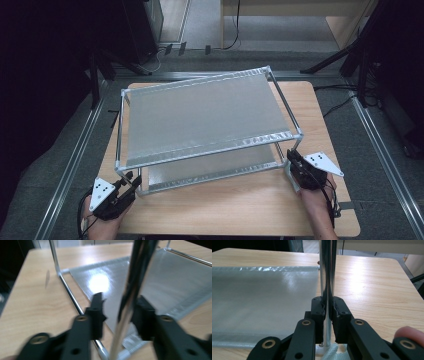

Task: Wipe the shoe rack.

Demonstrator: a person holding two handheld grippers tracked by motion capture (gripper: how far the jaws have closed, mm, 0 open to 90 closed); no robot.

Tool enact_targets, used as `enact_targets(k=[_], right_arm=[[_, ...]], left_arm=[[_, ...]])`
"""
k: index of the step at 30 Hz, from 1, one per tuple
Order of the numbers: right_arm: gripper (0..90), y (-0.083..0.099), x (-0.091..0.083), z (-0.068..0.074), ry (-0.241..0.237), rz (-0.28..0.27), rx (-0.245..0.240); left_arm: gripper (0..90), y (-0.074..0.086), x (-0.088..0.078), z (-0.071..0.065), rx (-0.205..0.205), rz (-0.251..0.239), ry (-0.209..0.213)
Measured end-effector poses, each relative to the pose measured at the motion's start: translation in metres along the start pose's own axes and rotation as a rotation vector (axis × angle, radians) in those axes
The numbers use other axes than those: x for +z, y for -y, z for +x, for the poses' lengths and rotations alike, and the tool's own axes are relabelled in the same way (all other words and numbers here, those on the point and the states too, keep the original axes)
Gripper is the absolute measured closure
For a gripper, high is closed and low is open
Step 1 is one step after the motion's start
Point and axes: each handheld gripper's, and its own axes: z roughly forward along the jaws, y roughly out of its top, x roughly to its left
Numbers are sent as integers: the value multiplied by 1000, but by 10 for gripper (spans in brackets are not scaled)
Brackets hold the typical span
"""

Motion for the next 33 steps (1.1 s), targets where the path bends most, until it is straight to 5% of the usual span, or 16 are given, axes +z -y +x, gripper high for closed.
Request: enact_targets(k=[2,4,6,10,13,16,21,25,28,33], right_arm=[[815,1,-1,-1,-10,-2,-3],[815,3,-5,-2,-38,-6,-18],[810,4,-10,-4,-82,1,-54],[570,3,-30,-14,-143,-24,-61],[468,5,-47,-28,-132,-21,-51],[403,18,-47,-46,-45,67,-43],[273,35,-27,-52,-22,259,3],[346,42,-18,-52,25,326,8],[517,42,-19,-51,6,345,2],[755,43,-22,-46,-25,364,-68]], left_arm=[[581,1,5,3,-17,-9,-10],[674,1,7,3,-4,-27,-43],[776,0,6,3,-21,-30,-27],[809,4,-1,-2,-25,-24,-1],[803,6,-6,-2,-19,-24,43],[754,5,-9,2,-35,-31,111],[636,4,-8,-1,-52,-55,64],[736,5,-6,-7,-19,-39,63],[816,5,-7,-10,-2,-46,110],[826,5,-7,-20,35,-60,167]])
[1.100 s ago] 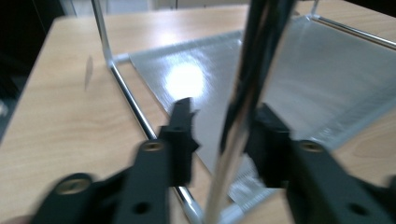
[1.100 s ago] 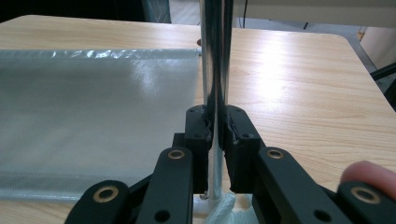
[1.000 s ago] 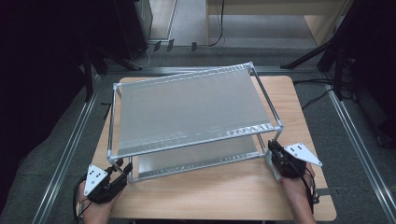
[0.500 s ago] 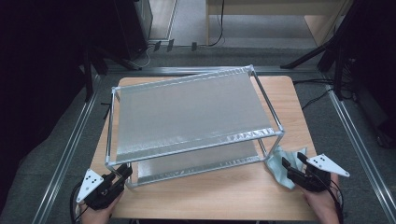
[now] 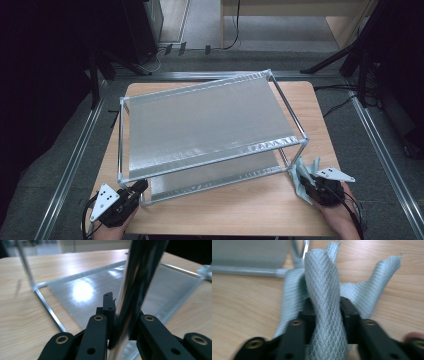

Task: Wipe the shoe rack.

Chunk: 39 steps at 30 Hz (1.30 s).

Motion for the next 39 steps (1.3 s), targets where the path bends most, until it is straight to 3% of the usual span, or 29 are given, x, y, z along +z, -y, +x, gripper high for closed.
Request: enact_targets(k=[4,8,9,10,12,14,16,17,20,22,25,31,34,39], right_arm=[[796,-3,-1,4,15,-21,-10],[795,-18,-18,2,37,-172,92],[795,-22,-24,3,41,-215,93],[794,-26,-31,4,49,-252,92],[793,-33,-44,6,63,-312,94],[791,-37,-54,8,78,-357,101],[787,-39,-61,8,79,-376,112],[786,-39,-61,6,75,-375,113],[785,-37,-55,4,81,-349,120],[786,-36,-51,2,72,-356,158],[786,-40,-53,3,68,-413,182],[786,-55,-73,10,44,-545,165],[784,-57,-66,12,28,-503,137],[783,-43,-30,6,22,-370,137]], left_arm=[[855,-1,-1,-6,18,-18,0],[896,-3,-2,-9,14,-44,-8],[866,-3,-3,-9,13,-45,-9],[771,-2,-4,-8,6,-43,-4],[635,-2,-8,-6,-26,-12,37],[562,-1,-16,-6,-22,-4,40],[555,3,-24,-9,-11,11,30],[558,5,-28,-11,-6,15,29],[689,6,-31,-14,24,25,-18],[798,6,-32,-14,27,21,-28],[811,6,-31,-16,58,21,-46],[814,3,-18,-22,82,16,-1],[813,2,-13,-24,77,12,15],[813,2,-11,-23,79,8,29]])
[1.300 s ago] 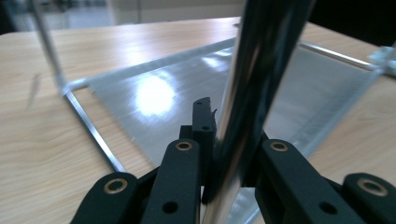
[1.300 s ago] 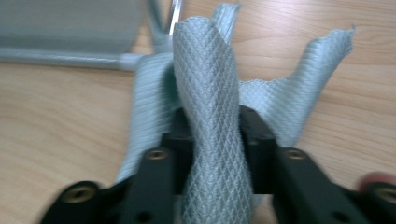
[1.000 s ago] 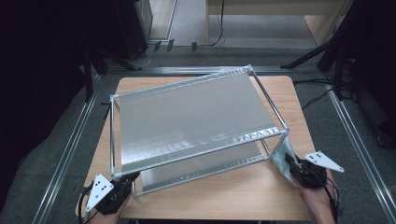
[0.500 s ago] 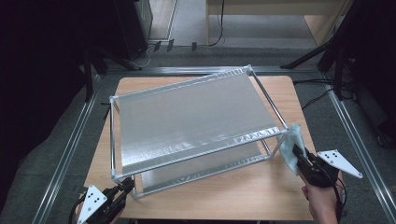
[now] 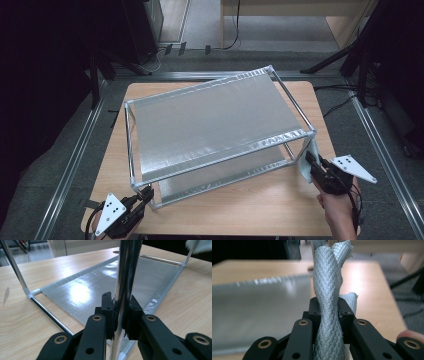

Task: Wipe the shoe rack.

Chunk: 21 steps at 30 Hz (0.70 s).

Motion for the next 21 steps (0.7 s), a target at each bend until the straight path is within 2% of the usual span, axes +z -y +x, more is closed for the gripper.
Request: enact_targets(k=[4,7,10,12,13,14,18,21], right_arm=[[783,22,20,-7,-3,100,17],[783,23,22,-8,-2,112,16],[782,18,16,-7,-7,88,17],[783,12,10,-6,-5,57,17],[782,4,3,-4,2,21,6],[782,4,3,-4,2,21,6],[775,-11,-13,5,0,-54,-41],[773,-13,-15,9,-12,-62,-59]], left_arm=[[813,0,0,0,3,-1,2],[812,0,0,1,5,-1,2],[812,1,0,0,5,-2,2],[812,1,0,0,6,-3,2],[812,1,0,0,6,-3,2],[812,1,0,1,6,-3,3],[812,1,0,0,8,-3,3],[813,1,0,1,7,-4,3]])
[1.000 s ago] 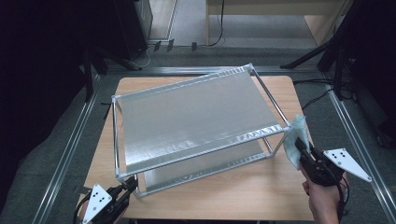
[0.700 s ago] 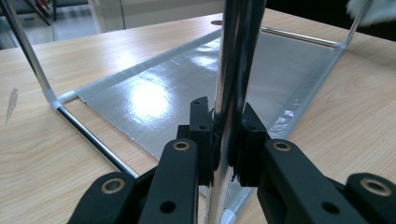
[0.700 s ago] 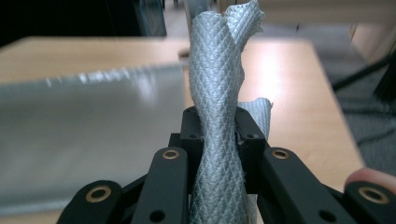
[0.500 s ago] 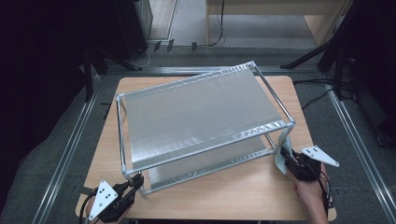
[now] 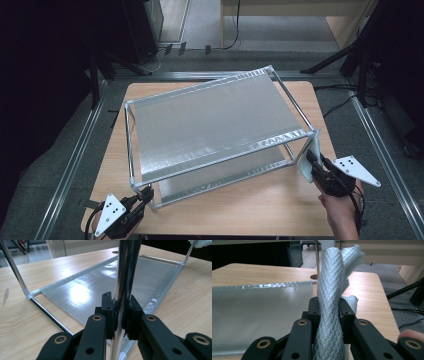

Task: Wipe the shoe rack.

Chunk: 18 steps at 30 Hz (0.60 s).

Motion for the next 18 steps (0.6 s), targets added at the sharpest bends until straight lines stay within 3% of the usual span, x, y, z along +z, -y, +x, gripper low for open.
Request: enact_targets(k=[7,11,13,16,18], right_arm=[[774,19,15,11,-35,87,-20],[773,28,26,27,-85,140,-76],[773,31,32,33,-82,166,-101],[776,34,40,29,-57,194,-48],[779,35,41,22,-16,196,8]], left_arm=[[813,0,0,0,1,0,0],[813,0,0,0,1,0,-1],[813,0,0,0,2,0,-2],[814,0,0,0,6,1,-3],[813,0,-1,0,6,1,-1]])
